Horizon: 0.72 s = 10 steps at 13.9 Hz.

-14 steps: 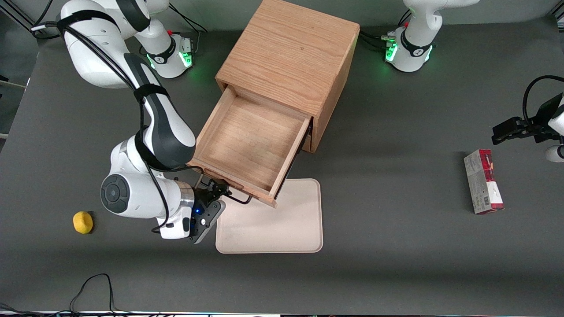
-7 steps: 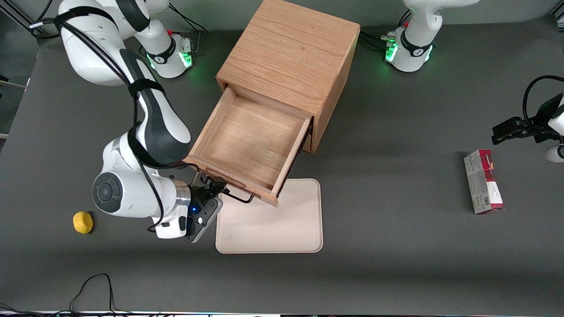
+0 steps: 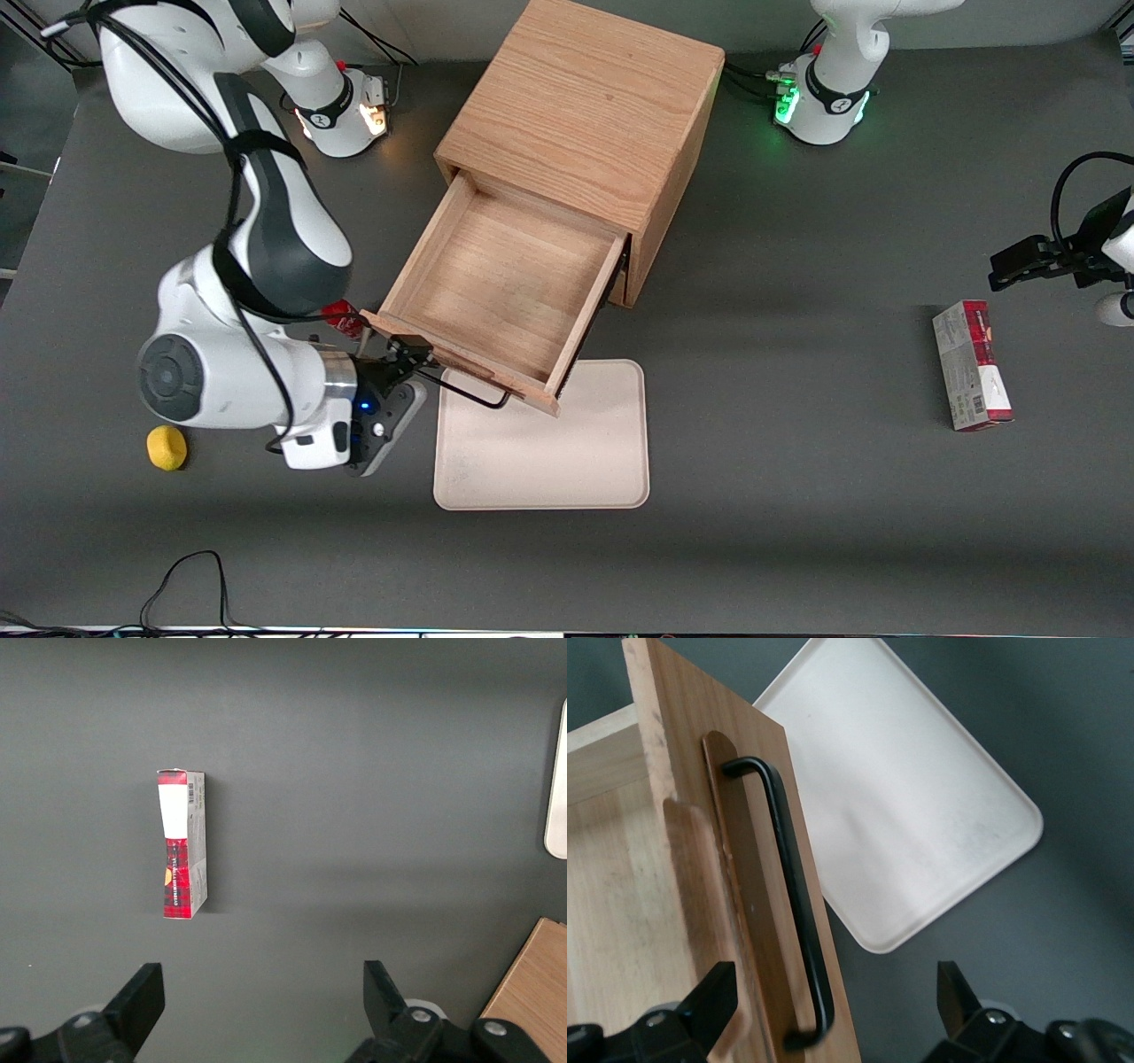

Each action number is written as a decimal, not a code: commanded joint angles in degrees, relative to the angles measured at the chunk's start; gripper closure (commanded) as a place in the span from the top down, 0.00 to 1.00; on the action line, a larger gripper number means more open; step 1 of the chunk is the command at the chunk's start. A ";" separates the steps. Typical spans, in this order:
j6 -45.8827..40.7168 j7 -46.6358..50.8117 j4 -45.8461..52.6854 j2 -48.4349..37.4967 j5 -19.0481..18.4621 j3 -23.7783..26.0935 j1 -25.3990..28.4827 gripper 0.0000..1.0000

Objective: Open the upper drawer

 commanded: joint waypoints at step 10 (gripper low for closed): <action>-7.90 12.39 -23.94 -24.02 -7.07 -13.42 -0.94 1.00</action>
